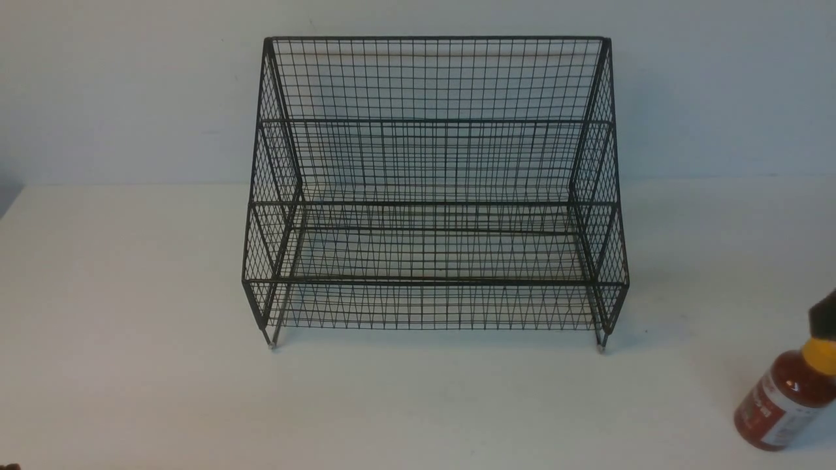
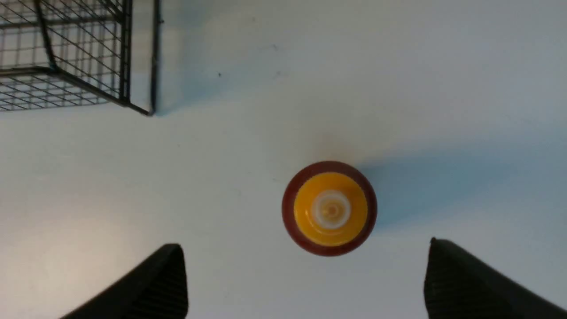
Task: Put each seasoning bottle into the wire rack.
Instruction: Use the right arm to grab the condiment bottle closest to it
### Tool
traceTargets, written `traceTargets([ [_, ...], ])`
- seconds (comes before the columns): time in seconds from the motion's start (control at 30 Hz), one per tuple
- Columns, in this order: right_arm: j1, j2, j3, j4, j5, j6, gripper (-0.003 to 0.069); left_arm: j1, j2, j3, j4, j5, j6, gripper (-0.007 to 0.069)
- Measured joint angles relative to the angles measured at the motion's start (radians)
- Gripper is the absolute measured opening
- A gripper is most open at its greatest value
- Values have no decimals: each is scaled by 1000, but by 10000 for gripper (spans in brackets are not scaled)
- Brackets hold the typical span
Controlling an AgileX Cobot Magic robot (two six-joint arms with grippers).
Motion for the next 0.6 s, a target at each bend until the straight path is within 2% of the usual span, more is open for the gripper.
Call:
traceTargets([
  [0.23,0,81,0,-49,-32,37,690,0,0,0,0,0,0,-5],
  [0.6,0,229,-1,-48,-145,41,682,0,0,0,0,0,0,-5],
])
